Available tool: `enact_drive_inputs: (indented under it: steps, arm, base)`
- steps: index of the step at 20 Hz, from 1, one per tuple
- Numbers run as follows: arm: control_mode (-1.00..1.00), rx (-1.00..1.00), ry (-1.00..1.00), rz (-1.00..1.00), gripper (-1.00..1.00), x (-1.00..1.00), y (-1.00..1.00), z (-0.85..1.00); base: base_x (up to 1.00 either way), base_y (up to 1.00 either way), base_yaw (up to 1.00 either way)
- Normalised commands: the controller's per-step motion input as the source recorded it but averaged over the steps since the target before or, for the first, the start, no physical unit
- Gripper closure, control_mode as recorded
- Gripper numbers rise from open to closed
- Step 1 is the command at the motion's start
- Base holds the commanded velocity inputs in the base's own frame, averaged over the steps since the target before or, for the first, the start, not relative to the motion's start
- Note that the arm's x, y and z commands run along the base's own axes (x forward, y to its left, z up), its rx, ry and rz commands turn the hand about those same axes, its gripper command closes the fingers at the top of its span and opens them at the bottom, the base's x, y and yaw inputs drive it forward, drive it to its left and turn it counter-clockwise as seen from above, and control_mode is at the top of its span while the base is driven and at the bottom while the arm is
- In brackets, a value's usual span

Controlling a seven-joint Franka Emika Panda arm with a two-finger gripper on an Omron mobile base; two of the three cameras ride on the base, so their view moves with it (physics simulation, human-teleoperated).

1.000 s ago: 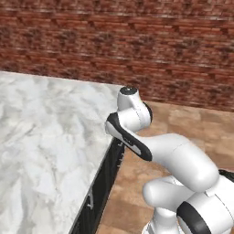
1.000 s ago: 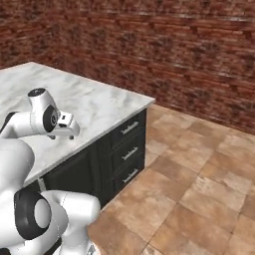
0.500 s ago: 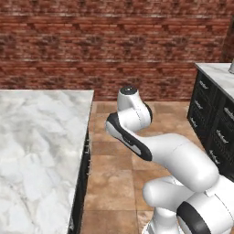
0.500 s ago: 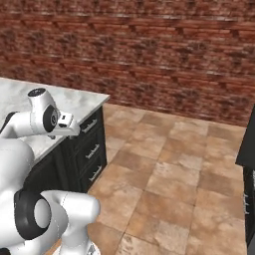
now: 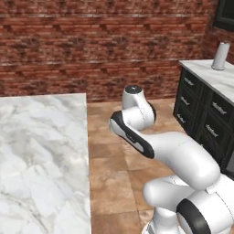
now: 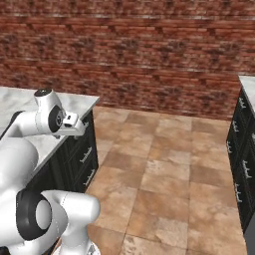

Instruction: Locate and retrieve the dish brush and bar soap from the cabinet. Place them next to the sink.

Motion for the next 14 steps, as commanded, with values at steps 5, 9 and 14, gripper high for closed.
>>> enact_drive_inputs:
  steps: [5,9,14]
  arm:
    - [1.0,0.0,0.0,0.0,-1.0,0.0,0.0,0.0]
    - [-1.0,0.01,0.0,0.01,-1.0,0.11,-0.13,0.0]
    - [-1.0,0.11,0.0,-0.2,-1.0,-0.22,-0.52,0.26]
  base:
    - [0.5,0.43,-0.12]
    - [0.11,0.0,0.0]
    - [0.0,0.0,0.0]
